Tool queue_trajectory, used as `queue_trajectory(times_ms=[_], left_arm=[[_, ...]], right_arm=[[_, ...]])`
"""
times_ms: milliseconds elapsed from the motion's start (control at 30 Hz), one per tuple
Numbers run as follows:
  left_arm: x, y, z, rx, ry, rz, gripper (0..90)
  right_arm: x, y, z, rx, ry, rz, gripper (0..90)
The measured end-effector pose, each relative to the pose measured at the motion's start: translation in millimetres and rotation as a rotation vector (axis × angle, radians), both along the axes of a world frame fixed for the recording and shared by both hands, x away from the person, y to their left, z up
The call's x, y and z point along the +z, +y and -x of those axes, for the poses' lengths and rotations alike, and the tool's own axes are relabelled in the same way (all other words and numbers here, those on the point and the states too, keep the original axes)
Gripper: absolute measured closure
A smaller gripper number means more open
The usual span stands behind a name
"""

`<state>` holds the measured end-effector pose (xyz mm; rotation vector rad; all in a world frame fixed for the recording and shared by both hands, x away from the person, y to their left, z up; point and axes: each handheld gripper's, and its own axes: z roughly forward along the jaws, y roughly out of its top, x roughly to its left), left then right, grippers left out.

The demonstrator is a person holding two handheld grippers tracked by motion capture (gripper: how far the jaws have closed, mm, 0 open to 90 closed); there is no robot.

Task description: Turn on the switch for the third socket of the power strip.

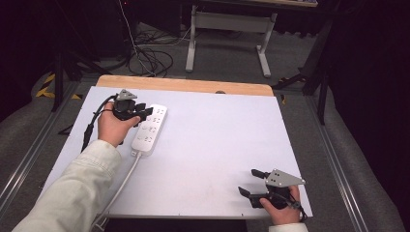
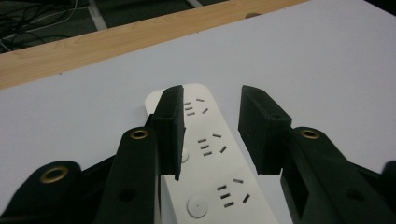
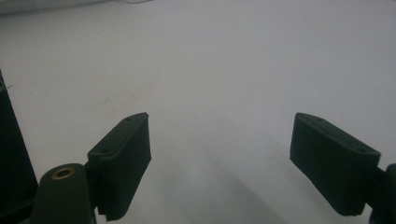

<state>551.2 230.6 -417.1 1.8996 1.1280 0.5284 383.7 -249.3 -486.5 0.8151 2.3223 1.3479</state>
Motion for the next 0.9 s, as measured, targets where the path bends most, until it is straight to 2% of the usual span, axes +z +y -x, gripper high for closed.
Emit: queue_trajectory(times_ms=[100,200,500,633,667,900], left_arm=[[-3.9,0.5,-2.5,0.004,0.003,-0.028,65.1],[-9.1,0.5,-6.9,0.009,0.006,-0.034,67.3],[-24.3,-3.9,-17.5,0.009,0.049,-0.038,72.9],[-28.2,-5.0,-19.3,0.003,0.04,-0.04,74.4],[-29.7,-5.5,-19.8,0.0,0.033,-0.059,74.9],[-32.9,-2.6,-21.4,0.008,0.042,-0.085,78.4]], right_arm=[[-0.4,0.4,-0.1,0.0,0.0,-0.003,20.8],[-0.6,0.8,-0.3,0.003,0.003,-0.001,20.8],[-1.3,-0.8,-0.2,0.003,0.004,-0.005,20.8],[-1.3,-0.9,-0.2,0.008,0.003,-0.007,20.7],[-0.9,-0.9,0.3,0.009,0.002,-0.009,20.8],[-1.0,-0.5,0.3,0.011,0.004,-0.008,20.8]])
